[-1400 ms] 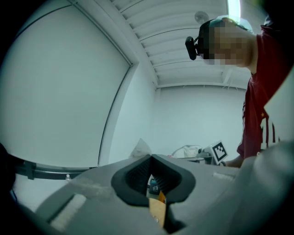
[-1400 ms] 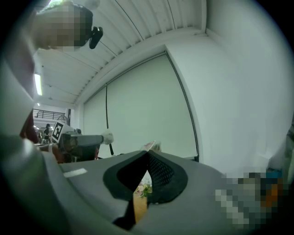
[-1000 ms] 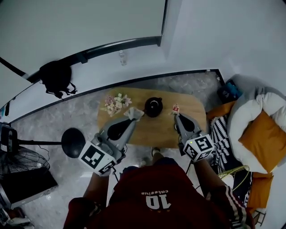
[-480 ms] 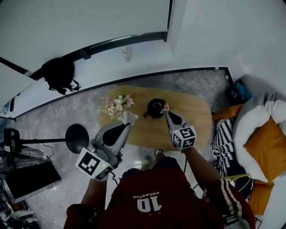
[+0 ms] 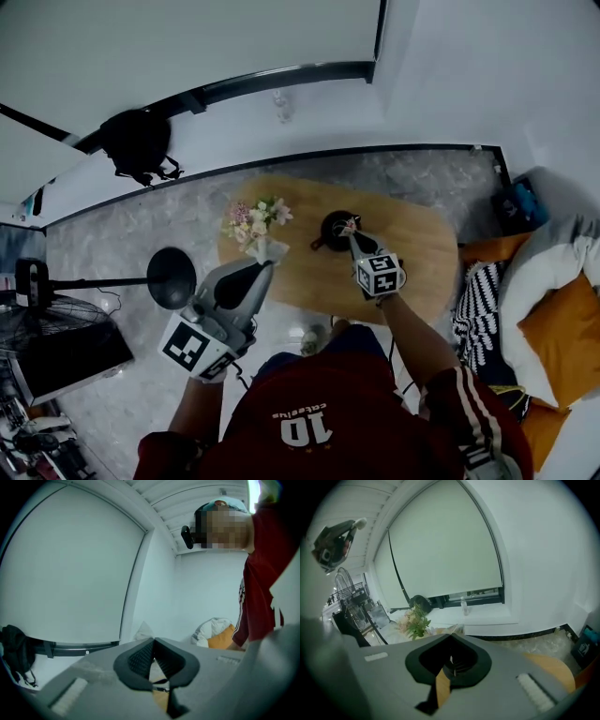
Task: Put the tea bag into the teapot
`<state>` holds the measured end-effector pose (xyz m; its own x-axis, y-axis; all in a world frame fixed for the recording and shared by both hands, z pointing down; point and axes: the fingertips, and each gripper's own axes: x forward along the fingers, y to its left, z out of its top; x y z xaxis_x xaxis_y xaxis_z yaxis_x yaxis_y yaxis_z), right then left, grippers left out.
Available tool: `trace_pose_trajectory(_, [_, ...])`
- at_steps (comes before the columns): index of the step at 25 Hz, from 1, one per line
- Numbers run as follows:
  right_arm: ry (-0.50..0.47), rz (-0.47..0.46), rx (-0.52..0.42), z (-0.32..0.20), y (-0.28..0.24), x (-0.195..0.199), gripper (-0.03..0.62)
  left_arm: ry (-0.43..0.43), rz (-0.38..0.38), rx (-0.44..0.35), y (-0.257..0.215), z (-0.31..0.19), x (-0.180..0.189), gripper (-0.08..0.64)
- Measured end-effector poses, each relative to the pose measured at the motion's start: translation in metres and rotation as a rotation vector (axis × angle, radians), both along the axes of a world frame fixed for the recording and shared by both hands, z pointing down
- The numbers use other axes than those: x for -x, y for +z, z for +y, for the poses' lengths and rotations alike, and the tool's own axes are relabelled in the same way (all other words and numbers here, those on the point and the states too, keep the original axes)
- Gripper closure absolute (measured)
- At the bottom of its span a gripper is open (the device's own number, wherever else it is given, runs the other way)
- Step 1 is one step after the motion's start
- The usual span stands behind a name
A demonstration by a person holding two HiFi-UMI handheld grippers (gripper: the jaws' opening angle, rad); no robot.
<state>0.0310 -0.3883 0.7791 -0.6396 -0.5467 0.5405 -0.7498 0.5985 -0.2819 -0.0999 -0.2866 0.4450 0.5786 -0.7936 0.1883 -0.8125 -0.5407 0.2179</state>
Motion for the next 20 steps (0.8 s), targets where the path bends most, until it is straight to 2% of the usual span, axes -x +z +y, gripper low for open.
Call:
trace_pose_trajectory(4, [-0.019, 0.013, 0.029, -0.005, 0.017, 0.007, 0.591, -0.018, -0.008, 0.018, 0.000, -0.006, 0.001, 0.557])
trace_pose_trajectory(11, [-0.016, 0.041, 0.031, -0.010, 0.029, 0.010, 0.585, -0.018, -0.040, 0.002, 0.003, -0.001, 0.007, 0.557])
trace_pose_trajectory(15, [-0.038, 0.046, 0.033, -0.007, 0.032, 0.010, 0.530, -0.036, -0.035, 0.007, 0.006, 0.004, 0.012, 0.557])
trace_pose_trajectory(20, [-0.039, 0.037, 0.030, -0.002, 0.026, 0.013, 0.509, -0.039, -0.023, 0.004, 0.005, 0.012, 0.015, 0.557])
